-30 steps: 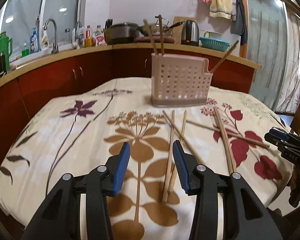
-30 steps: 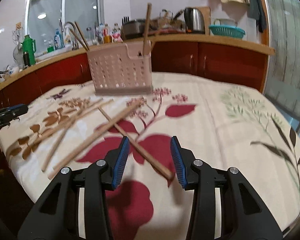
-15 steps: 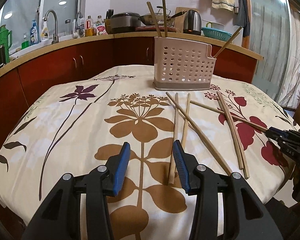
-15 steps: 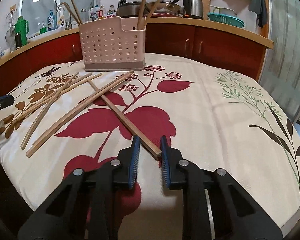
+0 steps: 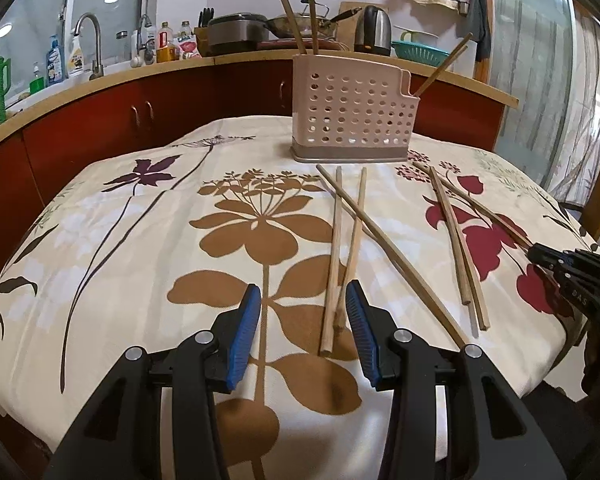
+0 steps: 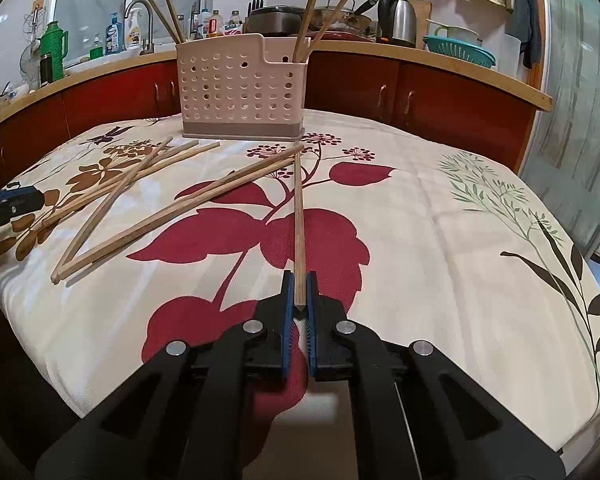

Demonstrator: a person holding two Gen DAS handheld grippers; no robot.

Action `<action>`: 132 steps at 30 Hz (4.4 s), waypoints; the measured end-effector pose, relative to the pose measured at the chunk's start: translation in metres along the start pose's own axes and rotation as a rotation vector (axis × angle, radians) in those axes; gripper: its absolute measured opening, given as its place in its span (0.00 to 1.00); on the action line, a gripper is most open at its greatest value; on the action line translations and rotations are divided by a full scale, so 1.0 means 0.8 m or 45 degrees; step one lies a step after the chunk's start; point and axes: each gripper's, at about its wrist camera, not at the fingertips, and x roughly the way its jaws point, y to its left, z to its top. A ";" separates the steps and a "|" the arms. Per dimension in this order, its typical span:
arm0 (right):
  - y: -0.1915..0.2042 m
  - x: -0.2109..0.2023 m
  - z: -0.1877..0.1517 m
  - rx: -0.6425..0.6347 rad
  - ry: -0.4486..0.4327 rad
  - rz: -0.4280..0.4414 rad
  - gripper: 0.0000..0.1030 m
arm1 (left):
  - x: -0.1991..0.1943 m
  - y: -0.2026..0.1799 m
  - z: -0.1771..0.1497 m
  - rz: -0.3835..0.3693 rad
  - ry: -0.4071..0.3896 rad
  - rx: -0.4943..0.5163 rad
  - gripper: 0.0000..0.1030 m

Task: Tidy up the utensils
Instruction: 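Close the right tool on a wooden chopstick while the left tool grasps another, then lift both held chopsticks and carry them above the pink holder, then lower both chopsticks into the pink holder and open both tools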

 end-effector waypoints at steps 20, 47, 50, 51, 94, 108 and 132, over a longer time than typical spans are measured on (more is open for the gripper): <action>0.002 -0.003 -0.001 0.014 -0.003 0.004 0.06 | 0.013 -0.012 -0.019 -0.012 0.069 0.100 0.18; -0.006 -0.074 0.050 0.063 -0.215 0.019 0.06 | -0.065 -0.012 0.027 0.058 -0.231 0.122 0.06; -0.004 -0.088 0.058 0.058 -0.253 0.020 0.06 | -0.078 -0.014 0.033 0.061 -0.277 0.126 0.06; -0.003 -0.092 0.061 0.059 -0.265 0.021 0.06 | -0.081 -0.014 0.035 0.063 -0.287 0.127 0.06; -0.003 -0.144 0.146 0.085 -0.436 0.077 0.06 | -0.135 0.014 0.122 -0.003 -0.337 -0.028 0.06; -0.010 -0.157 0.203 0.083 -0.560 0.118 0.06 | -0.154 -0.009 0.182 -0.042 -0.488 0.087 0.06; -0.036 -0.117 0.340 0.054 -0.741 0.170 0.06 | -0.124 -0.023 0.316 -0.113 -0.760 0.108 0.06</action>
